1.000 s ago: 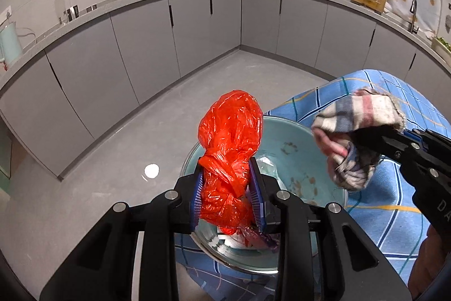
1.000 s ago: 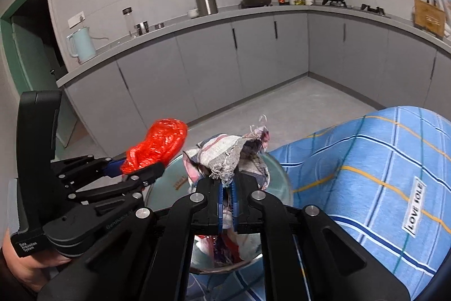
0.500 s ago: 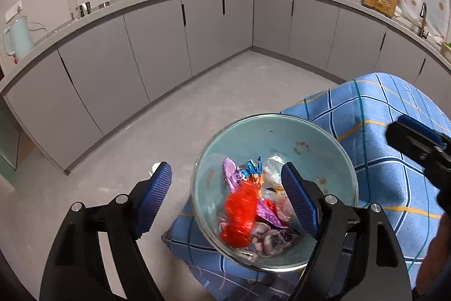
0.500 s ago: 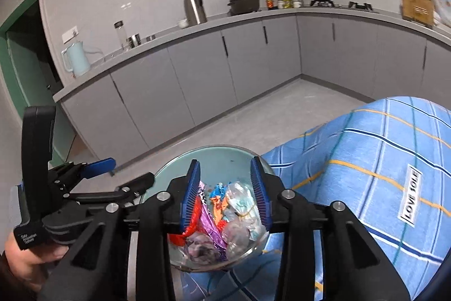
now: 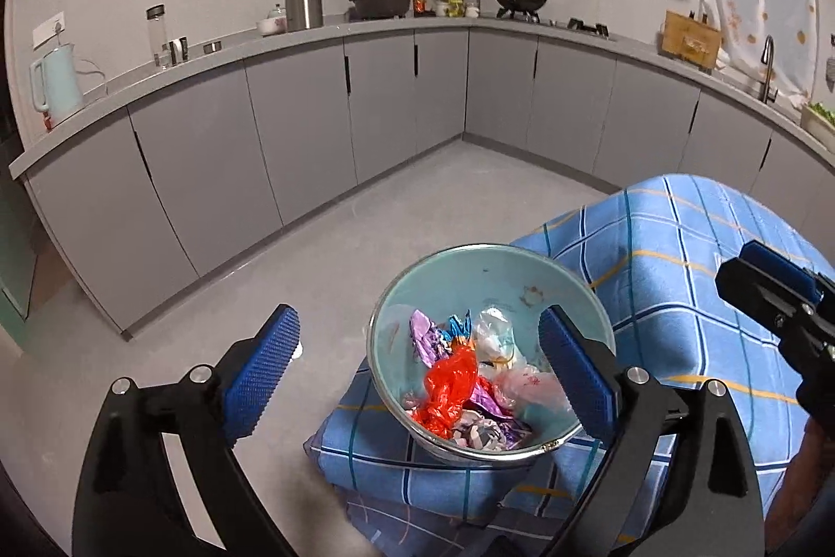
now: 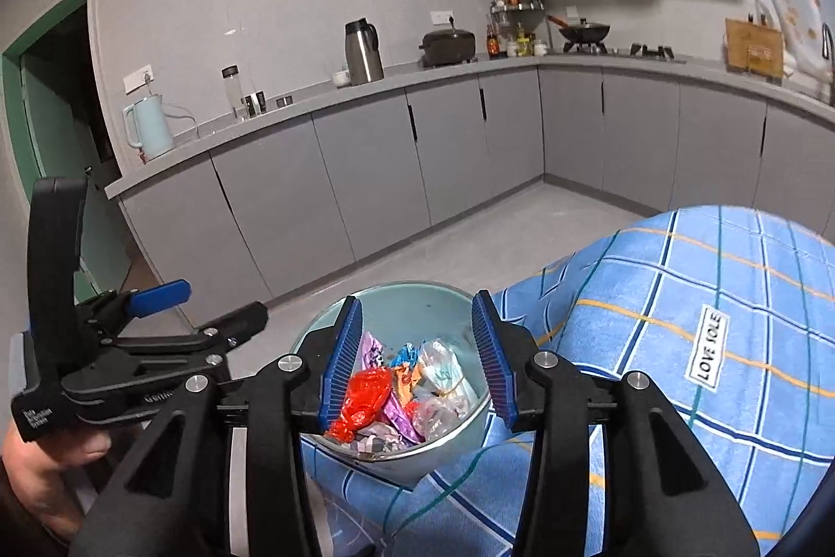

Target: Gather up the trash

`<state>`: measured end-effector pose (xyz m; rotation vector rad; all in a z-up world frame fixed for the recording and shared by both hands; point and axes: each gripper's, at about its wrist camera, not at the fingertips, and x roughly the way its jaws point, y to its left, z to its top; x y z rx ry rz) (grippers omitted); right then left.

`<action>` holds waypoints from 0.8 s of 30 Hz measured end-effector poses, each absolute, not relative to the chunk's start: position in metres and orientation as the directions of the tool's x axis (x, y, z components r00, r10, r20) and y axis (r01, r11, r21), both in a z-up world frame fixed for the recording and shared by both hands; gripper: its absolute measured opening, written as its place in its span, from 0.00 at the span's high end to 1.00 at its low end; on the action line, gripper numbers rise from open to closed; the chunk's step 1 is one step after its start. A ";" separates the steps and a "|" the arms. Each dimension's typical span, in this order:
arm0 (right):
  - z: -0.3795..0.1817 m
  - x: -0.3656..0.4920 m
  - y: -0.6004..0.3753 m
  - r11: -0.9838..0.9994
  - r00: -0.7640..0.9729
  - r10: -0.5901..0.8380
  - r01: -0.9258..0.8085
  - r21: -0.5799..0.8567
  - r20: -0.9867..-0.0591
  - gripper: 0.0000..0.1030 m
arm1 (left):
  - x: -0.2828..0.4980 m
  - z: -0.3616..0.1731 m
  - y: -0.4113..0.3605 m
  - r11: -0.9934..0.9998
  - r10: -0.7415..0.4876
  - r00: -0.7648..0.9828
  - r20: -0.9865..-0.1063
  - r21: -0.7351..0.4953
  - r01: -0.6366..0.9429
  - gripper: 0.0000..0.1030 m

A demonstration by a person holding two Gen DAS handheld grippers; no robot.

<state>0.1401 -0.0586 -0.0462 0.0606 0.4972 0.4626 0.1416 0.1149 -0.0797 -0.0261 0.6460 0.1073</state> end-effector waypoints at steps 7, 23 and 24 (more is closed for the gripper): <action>-0.043 0.128 -0.059 0.899 0.792 0.436 -0.409 0.158 -0.427 0.55 | 0.131 -0.065 0.122 0.993 0.090 0.820 -0.565 -0.015 -0.119 0.10; -0.030 0.115 -0.066 0.904 0.814 0.427 -0.398 0.158 -0.393 0.52 | 0.119 -0.051 0.118 0.994 0.079 0.844 -0.531 -0.018 -0.105 0.08; -0.029 0.115 -0.067 0.904 0.814 0.427 -0.397 0.159 -0.394 0.52 | 0.119 -0.051 0.119 0.994 0.079 0.844 -0.531 -0.019 -0.104 0.08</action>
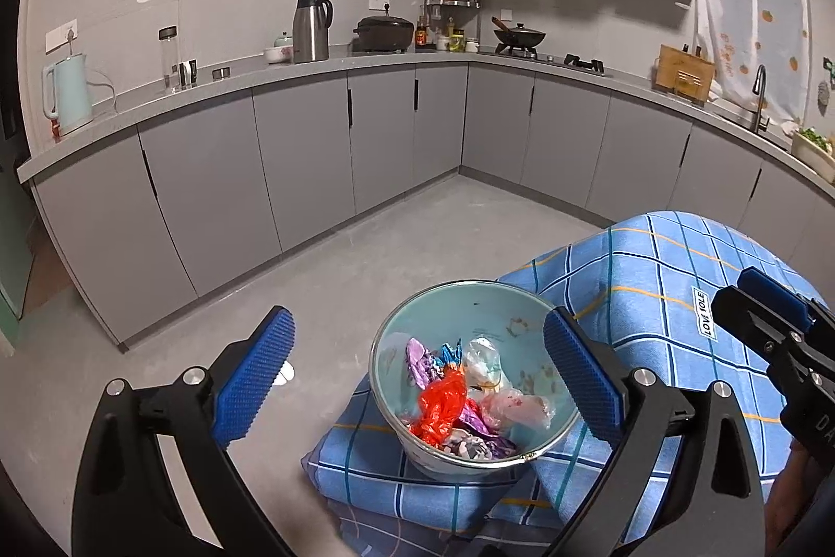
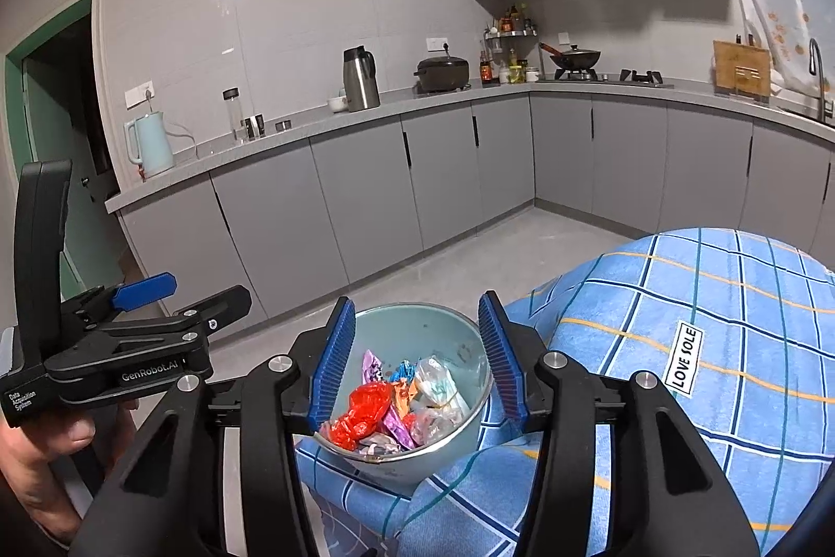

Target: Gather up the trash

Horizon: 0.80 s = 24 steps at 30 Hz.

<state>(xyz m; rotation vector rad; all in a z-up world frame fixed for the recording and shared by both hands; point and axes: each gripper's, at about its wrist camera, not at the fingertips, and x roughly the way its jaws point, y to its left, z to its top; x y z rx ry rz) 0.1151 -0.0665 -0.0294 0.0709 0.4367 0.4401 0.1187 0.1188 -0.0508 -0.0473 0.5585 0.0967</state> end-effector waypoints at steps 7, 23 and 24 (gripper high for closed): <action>-0.029 0.115 -0.069 0.903 0.813 0.430 -0.397 0.167 -0.393 0.52 | 0.118 -0.051 0.120 0.994 0.082 0.844 -0.530 -0.016 -0.107 0.07; -0.026 0.115 -0.064 0.901 0.809 0.433 -0.401 0.165 -0.398 0.51 | 0.119 -0.051 0.121 0.994 0.087 0.843 -0.531 -0.013 -0.111 0.06; -0.026 0.115 -0.064 0.901 0.809 0.433 -0.401 0.165 -0.398 0.51 | 0.119 -0.050 0.121 0.994 0.086 0.843 -0.532 -0.013 -0.110 0.06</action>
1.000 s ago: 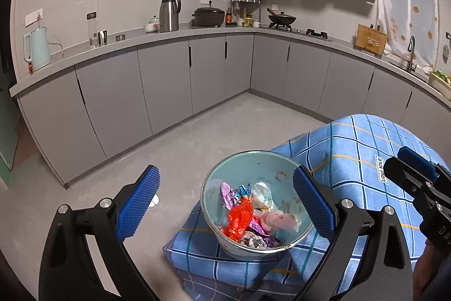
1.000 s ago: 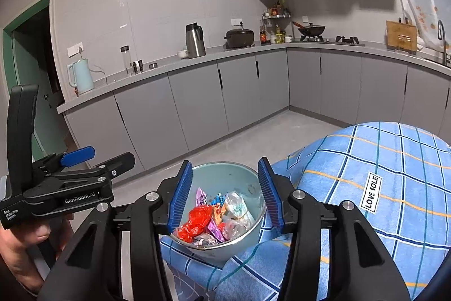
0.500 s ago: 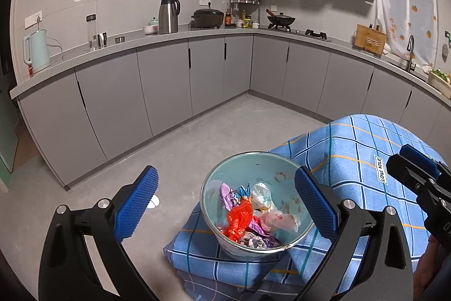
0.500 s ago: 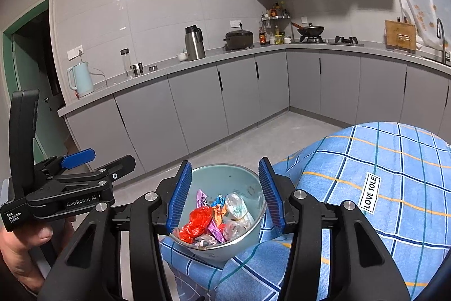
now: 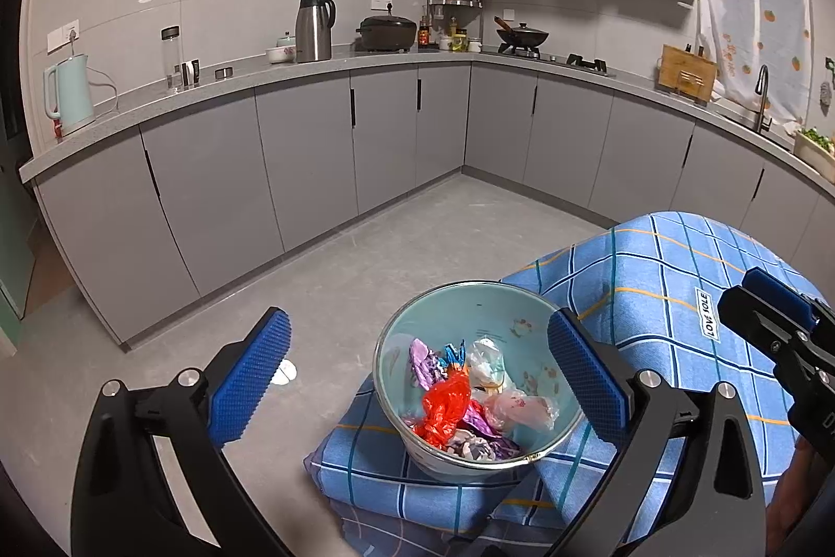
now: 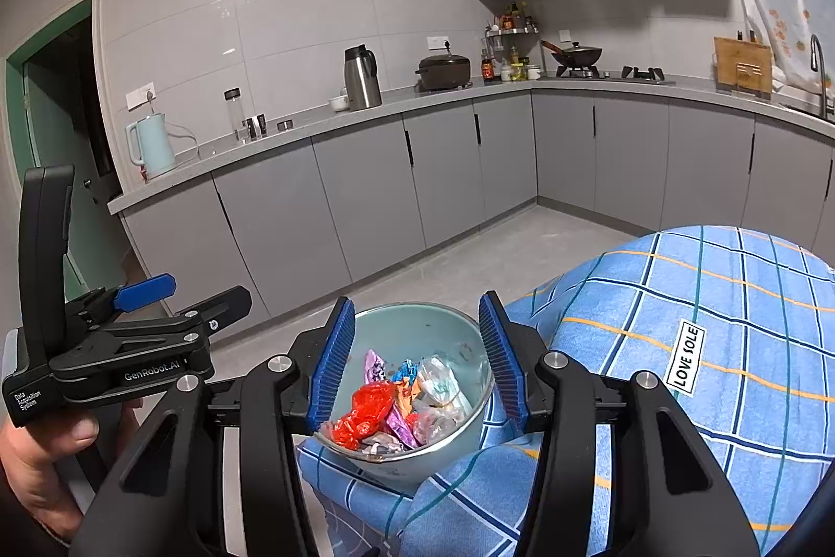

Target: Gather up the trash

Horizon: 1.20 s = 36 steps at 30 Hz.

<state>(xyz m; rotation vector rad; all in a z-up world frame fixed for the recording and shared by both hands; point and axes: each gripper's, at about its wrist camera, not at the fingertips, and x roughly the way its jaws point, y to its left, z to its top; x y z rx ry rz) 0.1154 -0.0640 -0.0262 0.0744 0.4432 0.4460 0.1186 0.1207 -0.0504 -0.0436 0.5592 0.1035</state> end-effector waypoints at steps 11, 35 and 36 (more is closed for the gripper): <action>-0.026 0.115 -0.063 0.900 0.808 0.436 -0.403 0.168 -0.396 0.51 | 0.120 -0.052 0.120 0.993 0.097 0.837 -0.539 -0.006 -0.118 0.05; -0.026 0.113 -0.063 0.900 0.809 0.434 -0.401 0.168 -0.397 0.51 | 0.118 -0.052 0.116 0.985 0.171 0.833 -0.527 0.062 -0.163 0.05; -0.027 0.114 -0.063 0.900 0.808 0.435 -0.401 0.169 -0.397 0.51 | 0.117 -0.051 0.116 0.985 0.170 0.834 -0.525 0.061 -0.163 0.05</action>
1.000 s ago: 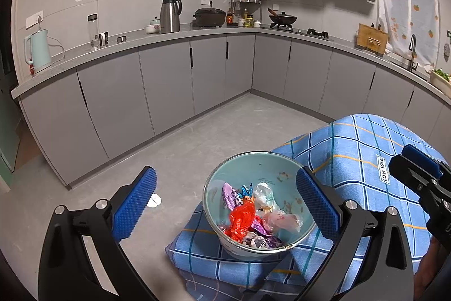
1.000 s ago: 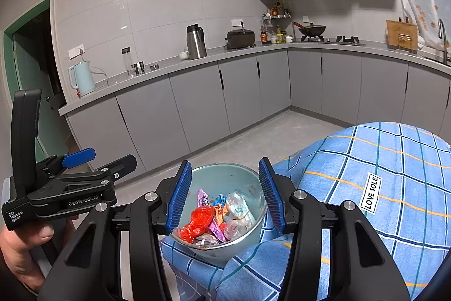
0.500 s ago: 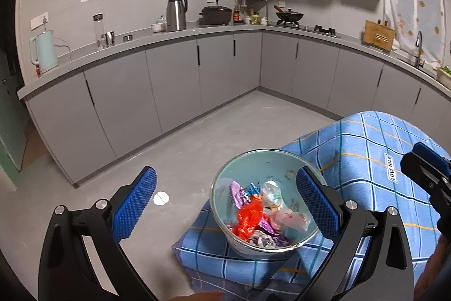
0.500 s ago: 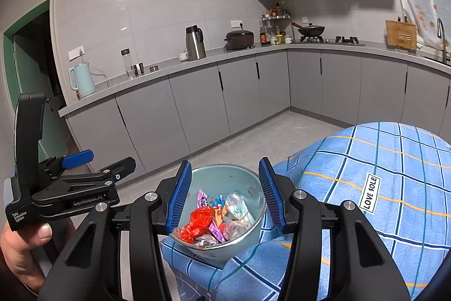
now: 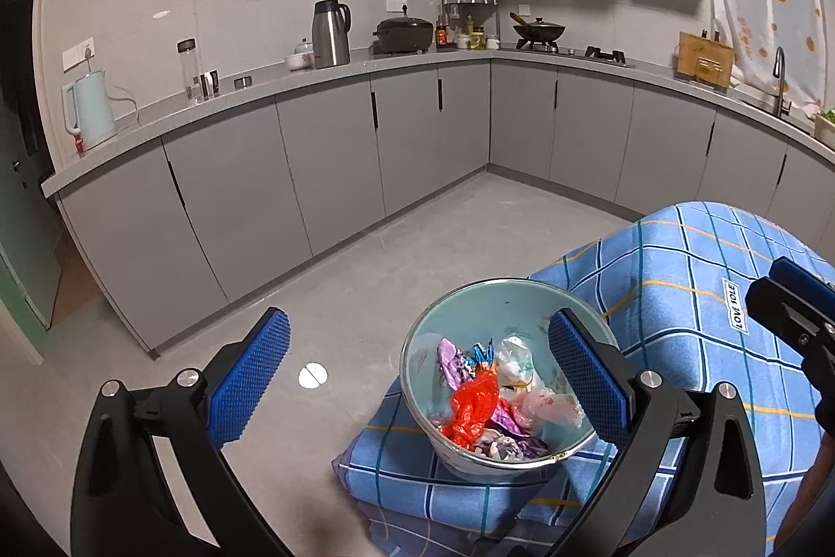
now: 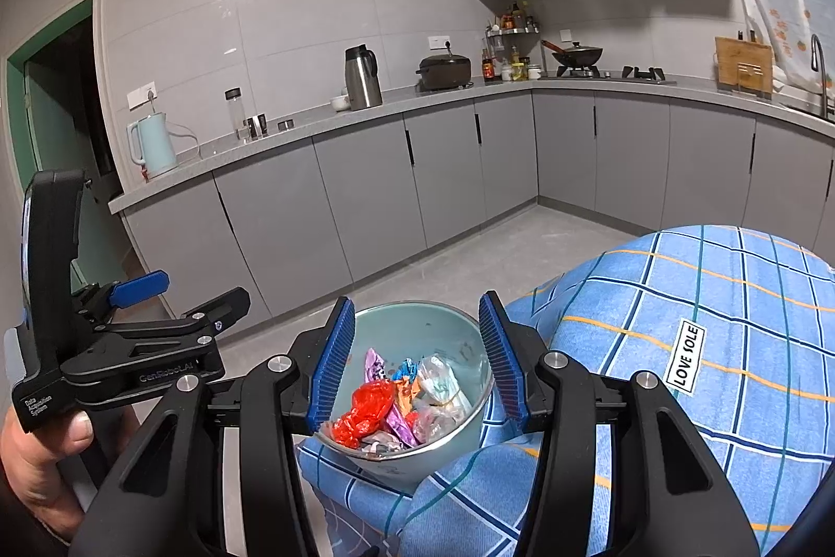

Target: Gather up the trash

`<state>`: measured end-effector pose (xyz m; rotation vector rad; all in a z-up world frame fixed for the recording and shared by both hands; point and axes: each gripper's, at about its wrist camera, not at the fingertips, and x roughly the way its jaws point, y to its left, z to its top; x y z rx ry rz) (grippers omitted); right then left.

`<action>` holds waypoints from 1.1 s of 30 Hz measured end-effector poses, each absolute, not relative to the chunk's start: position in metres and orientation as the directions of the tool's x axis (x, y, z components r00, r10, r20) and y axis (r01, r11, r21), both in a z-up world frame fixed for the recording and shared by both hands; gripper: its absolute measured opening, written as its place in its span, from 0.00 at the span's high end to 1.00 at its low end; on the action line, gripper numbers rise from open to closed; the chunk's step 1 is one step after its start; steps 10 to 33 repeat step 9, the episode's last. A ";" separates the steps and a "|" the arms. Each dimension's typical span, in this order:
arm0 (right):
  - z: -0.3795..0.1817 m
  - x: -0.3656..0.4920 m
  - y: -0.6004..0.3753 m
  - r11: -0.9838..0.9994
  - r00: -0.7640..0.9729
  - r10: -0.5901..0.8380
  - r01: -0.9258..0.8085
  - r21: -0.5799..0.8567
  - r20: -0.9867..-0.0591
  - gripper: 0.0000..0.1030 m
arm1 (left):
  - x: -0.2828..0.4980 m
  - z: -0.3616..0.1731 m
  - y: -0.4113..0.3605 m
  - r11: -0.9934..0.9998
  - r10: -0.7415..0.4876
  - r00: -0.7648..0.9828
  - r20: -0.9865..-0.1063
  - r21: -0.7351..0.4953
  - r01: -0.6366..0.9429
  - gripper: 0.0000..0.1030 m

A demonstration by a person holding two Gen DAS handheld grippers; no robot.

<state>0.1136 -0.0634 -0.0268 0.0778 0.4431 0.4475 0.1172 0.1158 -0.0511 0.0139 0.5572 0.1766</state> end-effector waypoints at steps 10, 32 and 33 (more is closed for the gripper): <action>-0.027 0.112 -0.064 0.900 0.811 0.435 -0.402 0.169 -0.390 0.41 | 0.115 -0.047 0.119 0.986 0.154 0.838 -0.524 0.029 -0.163 0.05; -0.027 0.112 -0.064 0.900 0.811 0.435 -0.402 0.169 -0.390 0.41 | 0.115 -0.047 0.119 0.986 0.154 0.838 -0.524 0.029 -0.163 0.05; -0.027 0.112 -0.064 0.900 0.811 0.435 -0.402 0.169 -0.390 0.41 | 0.115 -0.047 0.119 0.986 0.154 0.838 -0.524 0.029 -0.163 0.05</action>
